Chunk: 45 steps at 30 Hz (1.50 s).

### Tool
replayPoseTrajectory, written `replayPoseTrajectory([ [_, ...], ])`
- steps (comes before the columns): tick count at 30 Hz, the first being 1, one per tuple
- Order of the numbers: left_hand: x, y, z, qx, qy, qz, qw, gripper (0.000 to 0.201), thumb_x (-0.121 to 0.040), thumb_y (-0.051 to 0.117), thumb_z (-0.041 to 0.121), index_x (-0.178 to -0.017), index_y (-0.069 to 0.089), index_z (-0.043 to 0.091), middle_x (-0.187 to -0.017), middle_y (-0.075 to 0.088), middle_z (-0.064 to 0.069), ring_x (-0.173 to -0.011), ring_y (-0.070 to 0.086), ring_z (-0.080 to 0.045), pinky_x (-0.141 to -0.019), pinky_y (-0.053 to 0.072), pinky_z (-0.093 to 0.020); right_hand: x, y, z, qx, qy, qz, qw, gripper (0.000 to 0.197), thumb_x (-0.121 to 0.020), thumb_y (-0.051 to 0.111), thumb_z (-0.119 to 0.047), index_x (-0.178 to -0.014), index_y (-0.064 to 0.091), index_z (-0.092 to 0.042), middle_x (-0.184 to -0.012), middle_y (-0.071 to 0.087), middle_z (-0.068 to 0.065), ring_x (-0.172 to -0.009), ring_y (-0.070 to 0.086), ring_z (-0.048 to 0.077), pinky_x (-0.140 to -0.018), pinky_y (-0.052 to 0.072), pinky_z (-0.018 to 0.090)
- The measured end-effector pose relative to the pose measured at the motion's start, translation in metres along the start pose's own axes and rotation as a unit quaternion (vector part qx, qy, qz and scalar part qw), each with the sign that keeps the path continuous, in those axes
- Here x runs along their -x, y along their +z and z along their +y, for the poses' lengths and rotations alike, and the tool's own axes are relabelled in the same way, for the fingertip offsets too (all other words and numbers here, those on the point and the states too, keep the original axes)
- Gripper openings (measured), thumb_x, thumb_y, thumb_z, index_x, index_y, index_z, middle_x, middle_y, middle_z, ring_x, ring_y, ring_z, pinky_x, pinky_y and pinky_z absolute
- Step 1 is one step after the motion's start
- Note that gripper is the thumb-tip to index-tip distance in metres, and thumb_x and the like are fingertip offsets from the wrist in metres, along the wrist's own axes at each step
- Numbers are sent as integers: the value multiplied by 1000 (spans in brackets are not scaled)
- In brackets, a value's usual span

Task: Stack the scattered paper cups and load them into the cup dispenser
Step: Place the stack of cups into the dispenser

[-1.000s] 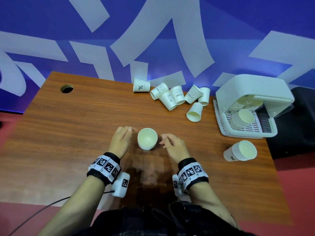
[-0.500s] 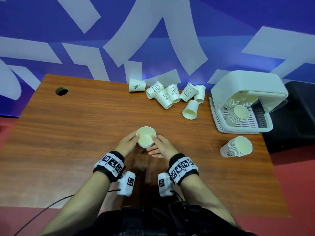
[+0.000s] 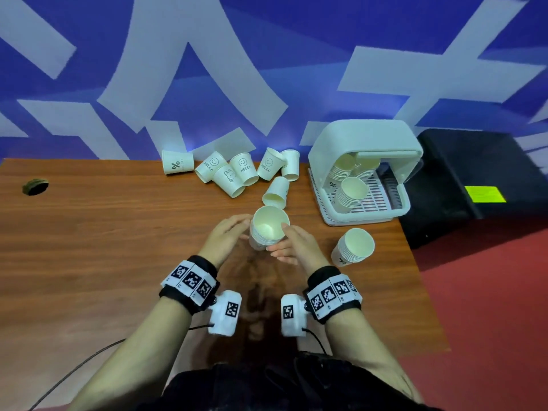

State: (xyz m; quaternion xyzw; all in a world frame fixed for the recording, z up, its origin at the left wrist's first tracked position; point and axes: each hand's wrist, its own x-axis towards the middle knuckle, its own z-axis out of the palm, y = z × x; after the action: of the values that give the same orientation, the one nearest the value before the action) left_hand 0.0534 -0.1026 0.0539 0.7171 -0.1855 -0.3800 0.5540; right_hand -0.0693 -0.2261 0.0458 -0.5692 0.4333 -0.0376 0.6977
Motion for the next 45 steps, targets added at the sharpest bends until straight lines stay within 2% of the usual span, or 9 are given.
replayPoseTrajectory([
  [2, -6, 23, 8, 9, -3, -13, 1000, 25, -96, 44, 24, -113, 62, 20, -117, 61, -6, -87, 59, -13, -84, 48, -32, 2, -28, -7, -6, -8, 16, 1000, 21, -98, 48, -41, -100, 59, -23, -83, 75, 14, -68, 68, 18, -63, 53, 23],
  [4, -13, 46, 16, 14, 0, -23, 1000, 27, -97, 42, 24, -113, 63, 18, -115, 63, -4, -92, 59, -16, -92, 47, -39, 6, -56, -14, -14, -19, 31, 999, 20, -98, 47, -41, -98, 58, -24, -87, 75, 16, -68, 67, 19, -63, 52, 23],
  [10, -37, 112, 33, 73, 1, -11, 997, 26, -96, 44, 21, -87, 68, 18, -98, 67, 6, -86, 58, -14, -79, 46, -29, 8, -143, -30, -66, -32, 84, 994, 21, -99, 46, -37, -101, 57, -19, -87, 73, 17, -63, 63, 17, -63, 49, 25],
  [18, -61, 158, 31, 112, 9, 40, 993, 25, -94, 46, 16, -82, 68, 13, -93, 68, 2, -83, 60, -15, -76, 47, -28, -9, -228, -42, -83, -26, 153, 984, 17, -97, 50, -33, -94, 57, -18, -71, 73, 11, -56, 59, 17, -57, 47, 24],
  [21, -66, 165, 28, 122, 18, 67, 990, 26, -93, 46, 14, -79, 67, 13, -89, 69, -1, -80, 60, -14, -75, 46, -27, -20, -249, -42, -87, -23, 167, 982, 17, -97, 50, -33, -95, 57, -18, -74, 73, 13, -58, 60, 17, -59, 48, 25],
  [24, -72, 169, 26, 129, 15, 98, 987, 25, -92, 47, 14, -78, 67, 13, -87, 69, -3, -76, 60, -14, -75, 46, -28, -36, -265, -42, -94, -18, 170, 981, 15, -98, 49, -33, -95, 56, -20, -85, 73, 18, -59, 61, 18, -60, 49, 26],
  [30, -75, 173, 21, 130, -3, 130, 983, 22, -91, 49, 12, -76, 66, 12, -84, 68, -4, -69, 60, -9, -73, 46, -24, -82, -279, -43, -121, 18, 183, 975, 13, -99, 45, -33, -95, 52, -23, -82, 72, 13, -59, 60, 19, -54, 45, 26],
  [39, -75, 163, 13, 132, -18, 172, 976, 23, -91, 49, 10, -75, 65, 12, -83, 67, -3, -74, 58, -14, -74, 44, -26, -127, -268, -38, -62, 117, 173, 976, 37, -100, 40, -33, -132, 43, -16, -106, 70, 13, -66, 64, 18, -59, 49, 27],
  [45, -73, 153, 5, 142, -26, 178, 973, 24, -90, 49, 8, -72, 64, 13, -79, 68, 0, -71, 57, -12, -74, 44, -25, -127, -262, -31, -67, 124, 190, 972, 39, -98, 41, -31, -133, 43, -15, -91, 70, 9, -64, 63, 18, -58, 48, 27],
])
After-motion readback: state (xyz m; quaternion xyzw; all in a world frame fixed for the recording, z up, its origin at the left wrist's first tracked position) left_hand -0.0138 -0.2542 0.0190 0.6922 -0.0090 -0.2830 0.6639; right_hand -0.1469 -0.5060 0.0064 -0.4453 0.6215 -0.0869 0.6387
